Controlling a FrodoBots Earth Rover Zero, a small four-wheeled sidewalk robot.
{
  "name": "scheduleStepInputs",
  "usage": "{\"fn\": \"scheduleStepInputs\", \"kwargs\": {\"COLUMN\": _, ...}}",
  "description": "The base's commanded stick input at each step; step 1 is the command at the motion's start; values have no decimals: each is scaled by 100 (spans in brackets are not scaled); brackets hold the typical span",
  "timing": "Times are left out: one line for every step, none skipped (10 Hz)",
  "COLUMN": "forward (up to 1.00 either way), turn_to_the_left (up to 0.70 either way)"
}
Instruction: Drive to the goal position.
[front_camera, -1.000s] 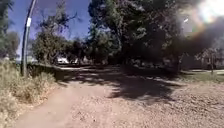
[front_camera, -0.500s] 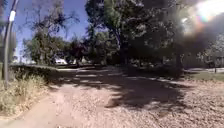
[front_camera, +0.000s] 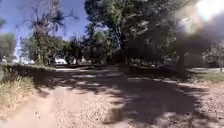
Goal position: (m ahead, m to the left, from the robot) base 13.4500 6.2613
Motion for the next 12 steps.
{"fn": "scheduleStepInputs", "kwargs": {"forward": 85, "turn_to_the_left": 0}}
{"fn": "scheduleStepInputs", "kwargs": {"forward": 85, "turn_to_the_left": 0}}
{"fn": "scheduleStepInputs", "kwargs": {"forward": 85, "turn_to_the_left": 0}}
{"fn": "scheduleStepInputs", "kwargs": {"forward": 85, "turn_to_the_left": 0}}
{"fn": "scheduleStepInputs", "kwargs": {"forward": 85, "turn_to_the_left": 0}}
{"fn": "scheduleStepInputs", "kwargs": {"forward": 85, "turn_to_the_left": 14}}
{"fn": "scheduleStepInputs", "kwargs": {"forward": 85, "turn_to_the_left": 34}}
{"fn": "scheduleStepInputs", "kwargs": {"forward": 85, "turn_to_the_left": 34}}
{"fn": "scheduleStepInputs", "kwargs": {"forward": 85, "turn_to_the_left": 34}}
{"fn": "scheduleStepInputs", "kwargs": {"forward": 85, "turn_to_the_left": 34}}
{"fn": "scheduleStepInputs", "kwargs": {"forward": 85, "turn_to_the_left": 14}}
{"fn": "scheduleStepInputs", "kwargs": {"forward": 85, "turn_to_the_left": 0}}
